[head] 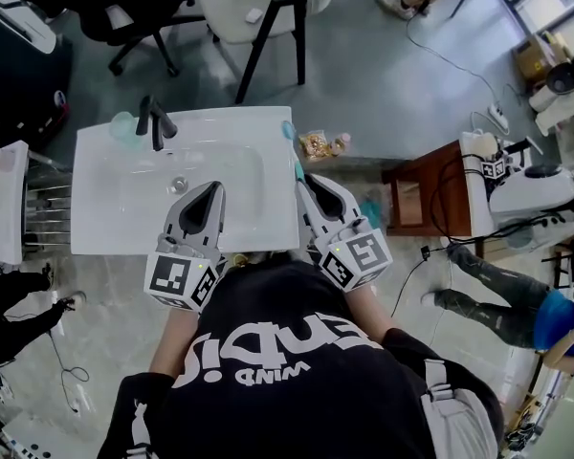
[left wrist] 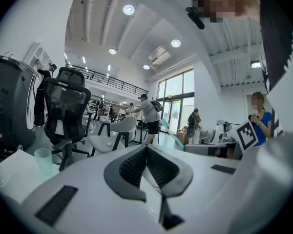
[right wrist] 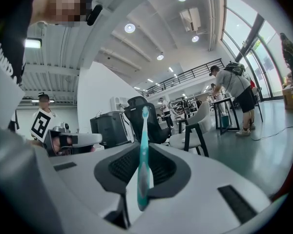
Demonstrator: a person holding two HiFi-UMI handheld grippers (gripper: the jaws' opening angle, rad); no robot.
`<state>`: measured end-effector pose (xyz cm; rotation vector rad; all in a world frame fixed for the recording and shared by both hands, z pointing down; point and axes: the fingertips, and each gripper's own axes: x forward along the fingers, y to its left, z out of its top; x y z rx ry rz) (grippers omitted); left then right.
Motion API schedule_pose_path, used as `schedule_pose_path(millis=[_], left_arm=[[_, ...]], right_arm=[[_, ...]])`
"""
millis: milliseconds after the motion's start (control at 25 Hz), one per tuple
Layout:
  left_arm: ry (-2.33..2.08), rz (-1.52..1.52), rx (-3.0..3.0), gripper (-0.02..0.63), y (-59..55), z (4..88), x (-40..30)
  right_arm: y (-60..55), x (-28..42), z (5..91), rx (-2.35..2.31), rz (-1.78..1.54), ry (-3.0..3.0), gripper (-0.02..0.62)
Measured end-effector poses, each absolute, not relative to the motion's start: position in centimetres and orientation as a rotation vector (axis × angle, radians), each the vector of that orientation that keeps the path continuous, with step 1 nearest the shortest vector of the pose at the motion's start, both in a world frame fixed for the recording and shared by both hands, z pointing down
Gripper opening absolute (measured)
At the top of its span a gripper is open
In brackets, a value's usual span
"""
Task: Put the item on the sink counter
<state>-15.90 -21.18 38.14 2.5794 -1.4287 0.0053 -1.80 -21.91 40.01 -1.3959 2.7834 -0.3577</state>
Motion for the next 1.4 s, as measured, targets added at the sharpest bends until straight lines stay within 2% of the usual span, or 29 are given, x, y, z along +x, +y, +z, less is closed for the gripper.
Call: schedule_pose_path(millis=[720,1400], left_arm=[[-1.424,0.022,2.563,0.020,-21.1,38.9,-14.8],[-1.408,0.036,2.564,0.020,-20.5,39.1,-14.2]], right_arm=[[-23.1,-1.6,42.7,-1.404,-0.375,2.843,0.067],[-24.5,-1.5,54.8,-1.543,-0.569,3.022,0.067]])
